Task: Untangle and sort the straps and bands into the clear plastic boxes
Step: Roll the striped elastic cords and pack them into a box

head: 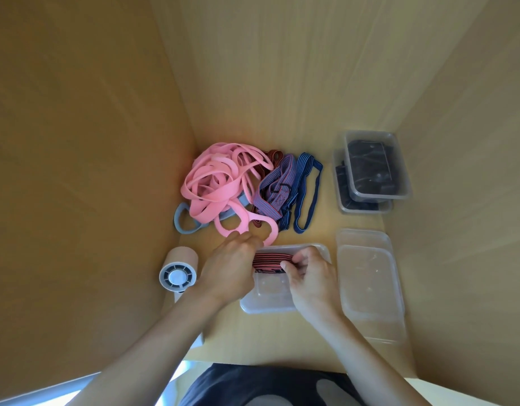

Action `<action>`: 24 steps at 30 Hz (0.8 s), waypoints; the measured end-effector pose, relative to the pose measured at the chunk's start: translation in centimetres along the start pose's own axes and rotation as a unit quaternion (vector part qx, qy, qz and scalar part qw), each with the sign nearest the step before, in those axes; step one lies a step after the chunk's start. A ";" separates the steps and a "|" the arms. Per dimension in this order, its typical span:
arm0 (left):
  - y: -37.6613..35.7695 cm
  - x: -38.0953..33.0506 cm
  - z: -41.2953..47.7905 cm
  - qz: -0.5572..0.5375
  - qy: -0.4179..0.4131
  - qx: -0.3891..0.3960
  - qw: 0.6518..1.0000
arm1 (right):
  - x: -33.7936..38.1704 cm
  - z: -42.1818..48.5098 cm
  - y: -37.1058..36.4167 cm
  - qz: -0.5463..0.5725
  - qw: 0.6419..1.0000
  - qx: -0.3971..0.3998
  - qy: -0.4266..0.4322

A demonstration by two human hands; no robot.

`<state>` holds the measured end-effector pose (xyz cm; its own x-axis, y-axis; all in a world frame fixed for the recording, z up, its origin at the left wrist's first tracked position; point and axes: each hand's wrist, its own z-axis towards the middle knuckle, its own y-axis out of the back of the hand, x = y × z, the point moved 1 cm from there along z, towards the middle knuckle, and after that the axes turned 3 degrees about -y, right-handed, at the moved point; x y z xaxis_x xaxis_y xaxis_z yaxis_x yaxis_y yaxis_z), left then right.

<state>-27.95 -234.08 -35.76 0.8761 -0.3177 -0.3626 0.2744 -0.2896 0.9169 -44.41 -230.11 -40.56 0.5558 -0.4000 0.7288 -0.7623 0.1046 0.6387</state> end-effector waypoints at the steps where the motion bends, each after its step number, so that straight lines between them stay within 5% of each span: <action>1: -0.1 0.0 -0.1 0.002 -0.002 0.002 1.000 | 0.0 0.0 0.0 -0.003 1.000 0.003 0.000; 17: -0.2 -0.9 0.8 0.016 0.010 0.054 0.998 | 1.1 1.3 3.5 -0.171 0.964 0.148 0.142; 24: -0.1 -0.2 1.2 0.010 -0.007 0.061 0.998 | 0.8 1.8 3.6 -0.263 0.925 0.029 0.271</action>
<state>-28.66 -235.04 -35.97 0.8756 -0.3363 -0.3468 0.2056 -0.3903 0.8975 -47.29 -231.67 -38.11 0.9277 0.1359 0.3478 -0.3470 -0.0307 0.9374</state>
